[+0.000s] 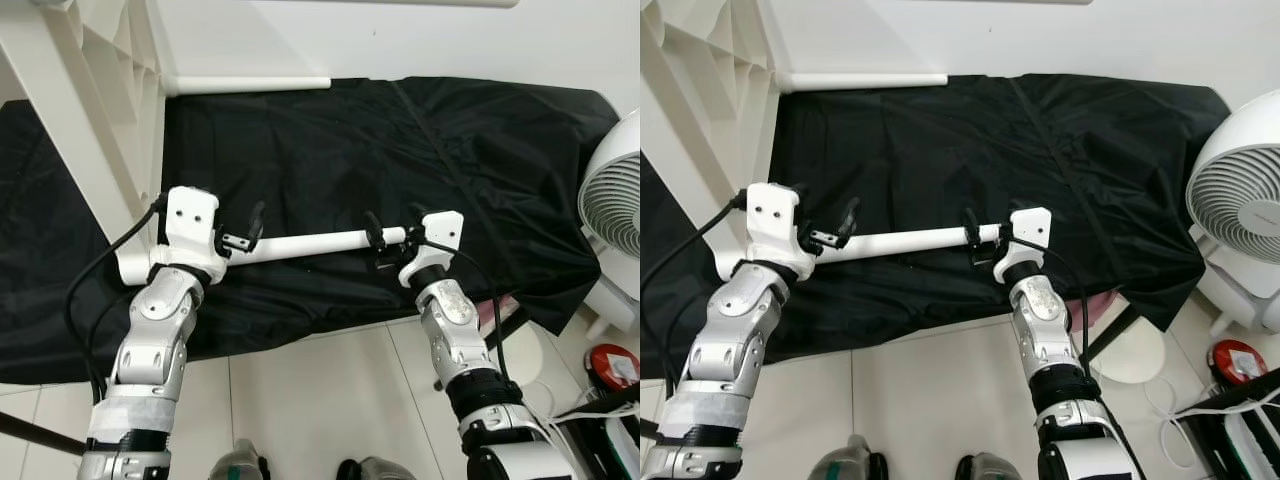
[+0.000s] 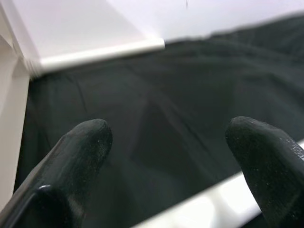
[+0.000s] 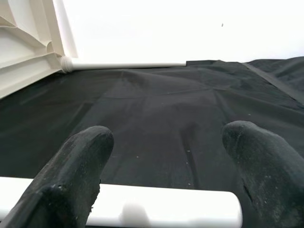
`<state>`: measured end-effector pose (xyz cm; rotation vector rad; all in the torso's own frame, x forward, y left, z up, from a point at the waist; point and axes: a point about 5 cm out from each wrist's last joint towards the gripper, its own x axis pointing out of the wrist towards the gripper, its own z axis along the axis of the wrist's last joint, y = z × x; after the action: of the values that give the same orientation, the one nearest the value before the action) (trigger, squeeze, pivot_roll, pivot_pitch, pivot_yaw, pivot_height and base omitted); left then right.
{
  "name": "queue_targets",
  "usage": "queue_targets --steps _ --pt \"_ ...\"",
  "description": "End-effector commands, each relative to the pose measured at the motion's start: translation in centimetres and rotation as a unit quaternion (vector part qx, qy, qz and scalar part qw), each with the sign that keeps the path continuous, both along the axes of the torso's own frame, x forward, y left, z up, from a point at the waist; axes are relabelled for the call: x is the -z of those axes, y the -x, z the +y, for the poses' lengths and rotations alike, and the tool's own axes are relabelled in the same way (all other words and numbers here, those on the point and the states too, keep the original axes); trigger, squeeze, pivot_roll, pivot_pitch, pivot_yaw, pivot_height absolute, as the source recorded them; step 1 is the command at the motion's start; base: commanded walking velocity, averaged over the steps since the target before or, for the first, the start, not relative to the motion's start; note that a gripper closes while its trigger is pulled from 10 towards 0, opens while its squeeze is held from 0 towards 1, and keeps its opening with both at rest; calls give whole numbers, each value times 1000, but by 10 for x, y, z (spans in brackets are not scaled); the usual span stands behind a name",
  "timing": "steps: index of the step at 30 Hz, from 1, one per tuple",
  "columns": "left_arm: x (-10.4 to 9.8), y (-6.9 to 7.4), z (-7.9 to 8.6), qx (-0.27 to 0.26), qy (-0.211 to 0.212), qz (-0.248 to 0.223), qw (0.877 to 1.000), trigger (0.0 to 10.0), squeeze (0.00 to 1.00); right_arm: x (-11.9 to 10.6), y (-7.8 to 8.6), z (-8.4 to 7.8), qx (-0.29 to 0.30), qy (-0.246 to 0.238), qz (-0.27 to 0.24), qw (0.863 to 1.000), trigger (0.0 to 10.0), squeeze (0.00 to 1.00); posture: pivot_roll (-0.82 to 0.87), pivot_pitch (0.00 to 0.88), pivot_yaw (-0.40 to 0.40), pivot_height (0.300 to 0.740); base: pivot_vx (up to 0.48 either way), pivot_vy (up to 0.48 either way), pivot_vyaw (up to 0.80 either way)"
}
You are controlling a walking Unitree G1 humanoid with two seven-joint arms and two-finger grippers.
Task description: Building children table
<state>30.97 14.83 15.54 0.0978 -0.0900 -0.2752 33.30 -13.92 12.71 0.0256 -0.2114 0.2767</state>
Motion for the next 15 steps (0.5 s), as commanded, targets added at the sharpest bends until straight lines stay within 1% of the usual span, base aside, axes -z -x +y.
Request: queue_targets --steps 1,2,3,7,8,9,10,11,12,13,15 --pt "6 -2 -1 -14 -7 19 1000 10000 0 1 -3 1 -4 16 10 1000 10000 0 65 0 77 740 0 0 0" --pt "11 -5 0 -26 -12 32 999 10000 0 2 -2 3 -13 16 12 1000 10000 0 58 0 83 740 0 0 0" --pt "12 -6 0 -28 -13 35 999 10000 0 3 -2 3 -16 24 11 1000 10000 0 58 0 83 740 0 0 0" --pt "13 -6 -1 -28 -13 36 999 10000 0 4 -1 3 -18 28 11 999 10000 0 55 0 83 740 0 0 0" --pt "13 -6 -3 -23 -17 34 999 10000 0 4 -1 -1 -9 30 11 999 10000 0 55 0 82 740 0 0 0" --pt "12 -7 -4 -23 -22 29 999 10000 0 3 -2 -8 9 22 13 1000 10000 0 60 0 75 740 0 0 0" --pt "12 -7 -4 -23 -22 29 999 10000 0 3 -2 -8 9 22 13 1000 10000 0 60 0 75 740 0 0 0" --pt "11 -8 -4 -31 -33 21 999 10000 0 1 -3 -16 32 12 14 999 10000 0 62 0 68 740 0 0 0" --pt "11 -8 -4 -31 -33 21 999 10000 0 1 -3 -16 32 12 14 999 10000 0 62 0 68 740 0 0 0" --pt "10 -10 -3 -36 -43 20 998 10000 0 1 -4 -21 52 -8 22 998 10000 0 67 0 59 740 0 0 0" --pt "9 -13 -1 -43 -51 20 998 10000 0 1 -3 -22 63 -29 34 997 10000 0 67 0 62 740 0 0 0"
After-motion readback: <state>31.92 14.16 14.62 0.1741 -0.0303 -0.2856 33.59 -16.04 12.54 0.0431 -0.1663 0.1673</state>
